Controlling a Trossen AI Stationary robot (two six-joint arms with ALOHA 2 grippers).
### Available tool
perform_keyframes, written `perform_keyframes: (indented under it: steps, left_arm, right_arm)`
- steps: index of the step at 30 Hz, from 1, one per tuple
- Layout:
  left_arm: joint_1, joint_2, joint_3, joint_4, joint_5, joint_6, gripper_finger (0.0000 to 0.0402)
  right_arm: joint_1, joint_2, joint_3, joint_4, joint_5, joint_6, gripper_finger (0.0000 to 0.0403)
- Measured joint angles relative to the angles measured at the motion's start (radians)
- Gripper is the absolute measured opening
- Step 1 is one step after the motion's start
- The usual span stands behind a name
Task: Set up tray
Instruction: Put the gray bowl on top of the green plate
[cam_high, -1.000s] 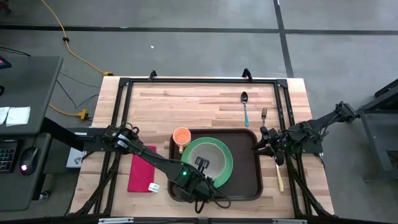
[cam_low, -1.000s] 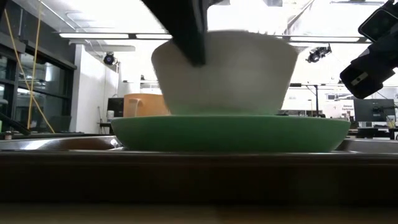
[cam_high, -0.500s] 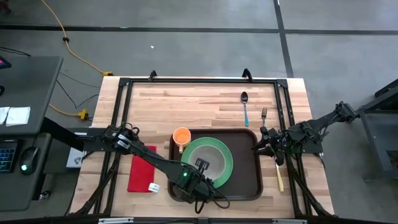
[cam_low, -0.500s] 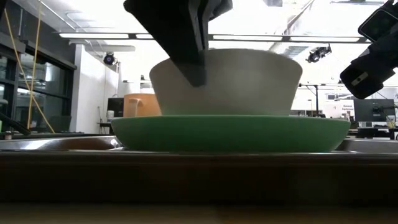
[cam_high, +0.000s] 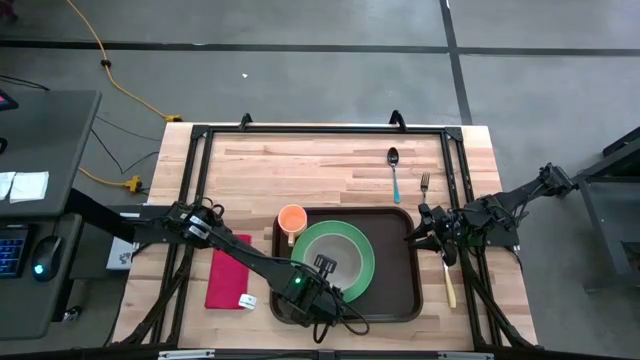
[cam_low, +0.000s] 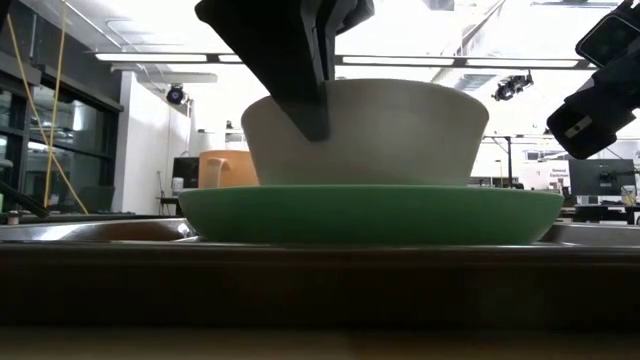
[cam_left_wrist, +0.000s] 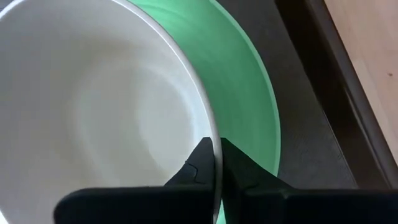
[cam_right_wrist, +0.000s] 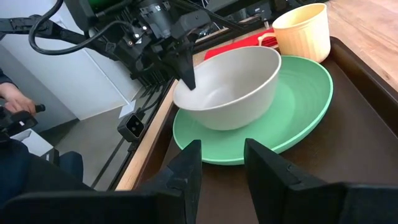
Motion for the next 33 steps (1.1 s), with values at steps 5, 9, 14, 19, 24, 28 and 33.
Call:
perform_keyframes:
  steps: [5, 9, 14, 19, 24, 28, 33]
  left_arm:
    - [0.0, 0.0, 0.0, -0.009, -0.002, 0.0, 0.0044]
    - [0.0, 0.0, 0.0, -0.021, -0.004, 0.0, 0.0034]
    - [0.0, 0.0, 0.0, -0.023, -0.012, 0.0, 0.0038]
    - [0.001, 0.0, 0.0, -0.023, -0.013, 0.0, 0.0057]
    - [0.001, 0.0, 0.001, -0.023, -0.016, 0.0, 0.0061]
    - [0.001, 0.0, 0.001, -0.023, -0.017, 0.0, 0.0062]
    - [0.001, 0.0, 0.001, -0.023, -0.016, 0.0, 0.0062]
  right_arm:
    - [0.0, 0.0, 0.0, 0.0, 0.0, 0.0, 0.0099]
    - [0.0, 0.0, 0.0, 0.0, 0.0, 0.0, 0.0099]
    - [0.0, 0.0, 0.0, 0.0, 0.0, 0.0, 0.0099]
    - [0.0, 0.0, 0.0, 0.0, 0.0, 0.0, 0.0099]
    - [0.0, 0.0, 0.0, 0.0, 0.0, 0.0, 0.0099]
    - [0.0, 0.0, 0.0, 0.0, 0.0, 0.0, 0.0099]
    - [0.0, 0.0, 0.0, 0.0, 0.0, 0.0, 0.0099]
